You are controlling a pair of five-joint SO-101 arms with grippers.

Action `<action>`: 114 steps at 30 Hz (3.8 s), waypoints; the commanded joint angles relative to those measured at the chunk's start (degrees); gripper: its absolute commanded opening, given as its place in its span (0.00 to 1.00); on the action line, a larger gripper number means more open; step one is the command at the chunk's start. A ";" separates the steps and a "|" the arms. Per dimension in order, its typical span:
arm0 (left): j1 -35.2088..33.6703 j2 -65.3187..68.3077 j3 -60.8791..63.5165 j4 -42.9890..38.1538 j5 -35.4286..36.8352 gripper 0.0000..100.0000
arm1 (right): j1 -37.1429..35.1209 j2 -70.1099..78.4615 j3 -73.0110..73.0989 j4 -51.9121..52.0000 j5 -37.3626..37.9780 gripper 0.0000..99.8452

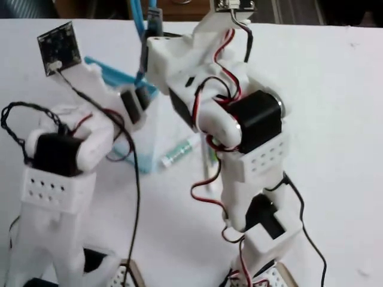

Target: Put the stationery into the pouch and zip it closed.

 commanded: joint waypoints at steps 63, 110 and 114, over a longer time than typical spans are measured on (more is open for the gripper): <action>-15.25 -15.34 -10.02 24.18 -55.12 0.02 | 6.81 14.29 16.62 7.96 11.43 0.02; -15.34 -10.59 -7.21 21.36 -35.25 0.02 | -15.69 -62.99 142.95 -81.54 13.54 0.34; -15.34 -10.59 -3.52 20.92 -35.34 0.02 | -15.69 -61.32 142.95 -81.36 13.36 0.33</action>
